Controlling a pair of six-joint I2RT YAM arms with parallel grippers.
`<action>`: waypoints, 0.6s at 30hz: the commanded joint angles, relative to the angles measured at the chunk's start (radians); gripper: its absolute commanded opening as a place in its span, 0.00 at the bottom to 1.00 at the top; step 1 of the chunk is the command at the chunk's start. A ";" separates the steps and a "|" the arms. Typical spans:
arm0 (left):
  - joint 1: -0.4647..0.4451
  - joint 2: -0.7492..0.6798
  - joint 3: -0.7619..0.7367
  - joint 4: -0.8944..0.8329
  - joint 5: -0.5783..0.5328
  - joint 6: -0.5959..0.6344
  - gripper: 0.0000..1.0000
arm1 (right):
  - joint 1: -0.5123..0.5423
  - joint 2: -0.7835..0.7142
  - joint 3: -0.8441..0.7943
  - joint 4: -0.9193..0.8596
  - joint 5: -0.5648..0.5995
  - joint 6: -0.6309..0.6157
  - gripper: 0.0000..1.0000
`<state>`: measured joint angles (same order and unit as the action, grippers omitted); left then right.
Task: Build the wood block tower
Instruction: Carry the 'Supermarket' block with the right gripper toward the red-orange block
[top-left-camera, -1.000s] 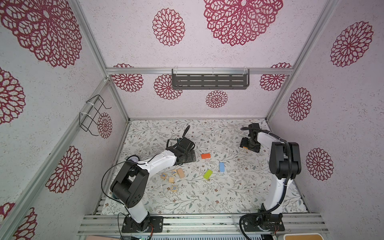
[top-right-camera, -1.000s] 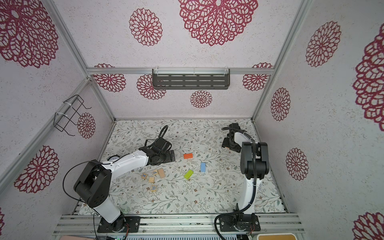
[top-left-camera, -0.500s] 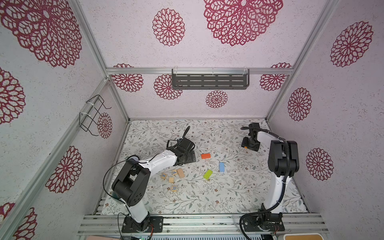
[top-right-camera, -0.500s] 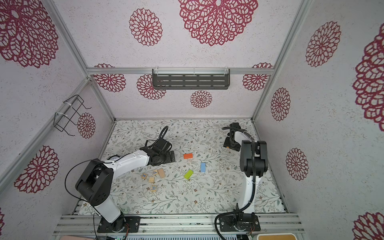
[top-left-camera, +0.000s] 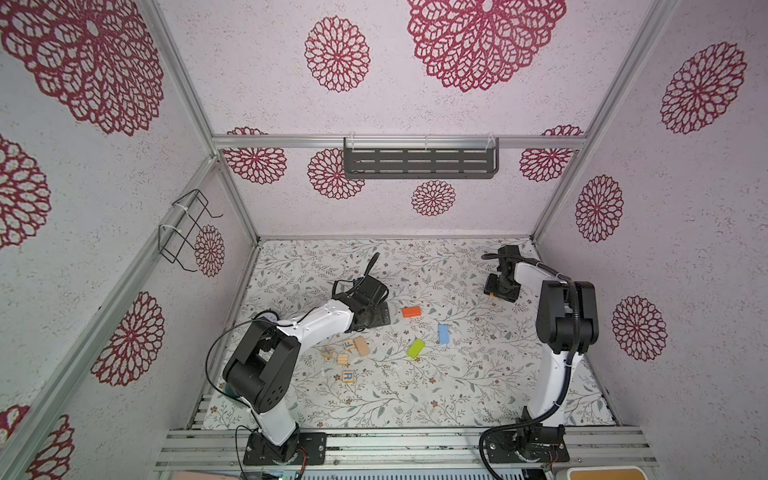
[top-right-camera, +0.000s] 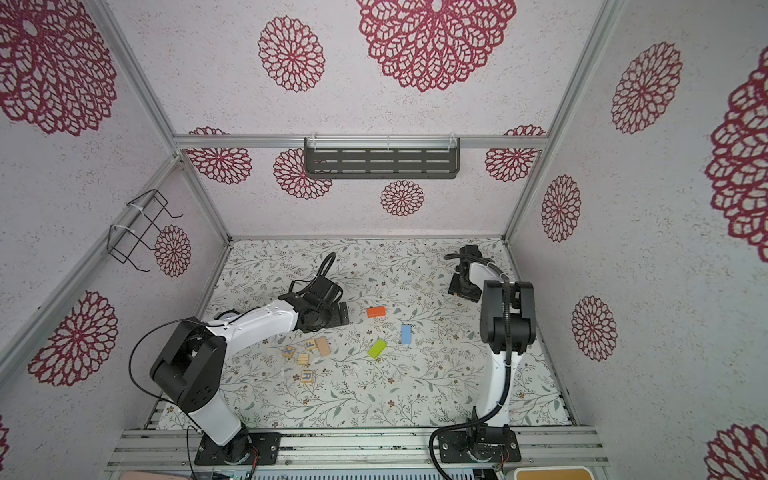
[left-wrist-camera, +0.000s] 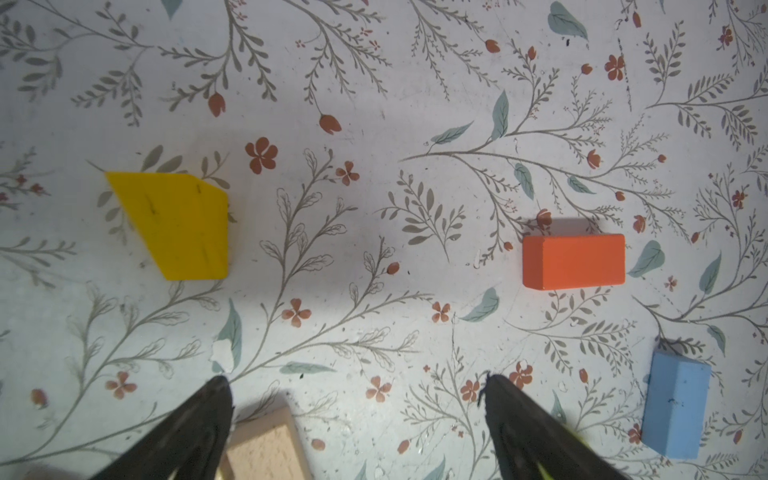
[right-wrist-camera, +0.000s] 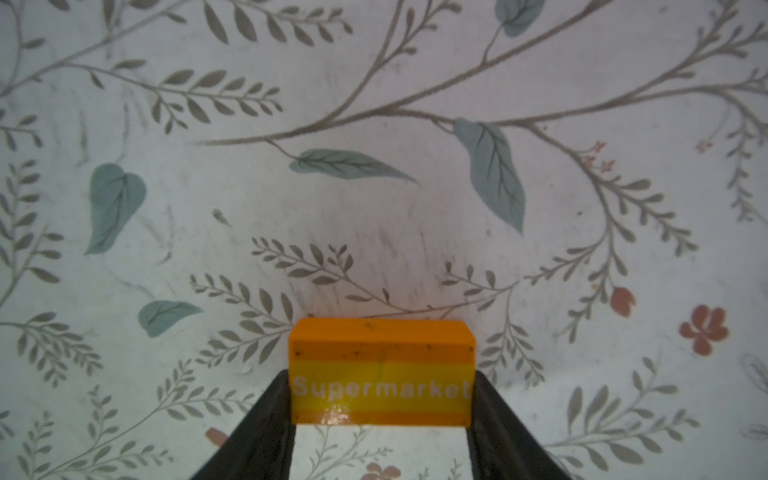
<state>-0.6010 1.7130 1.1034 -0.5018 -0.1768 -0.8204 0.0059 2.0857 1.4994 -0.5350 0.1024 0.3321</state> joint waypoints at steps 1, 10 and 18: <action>0.024 -0.065 -0.037 -0.017 -0.023 -0.015 0.97 | 0.050 -0.102 -0.026 -0.032 0.005 0.000 0.49; 0.067 -0.170 -0.137 -0.012 -0.053 -0.008 0.97 | 0.245 -0.282 -0.169 -0.016 0.005 0.055 0.51; 0.090 -0.227 -0.220 0.030 -0.055 -0.012 0.97 | 0.473 -0.366 -0.208 -0.048 0.026 0.136 0.51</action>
<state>-0.5198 1.5188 0.8978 -0.5041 -0.2153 -0.8204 0.4294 1.7565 1.2888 -0.5518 0.1047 0.4091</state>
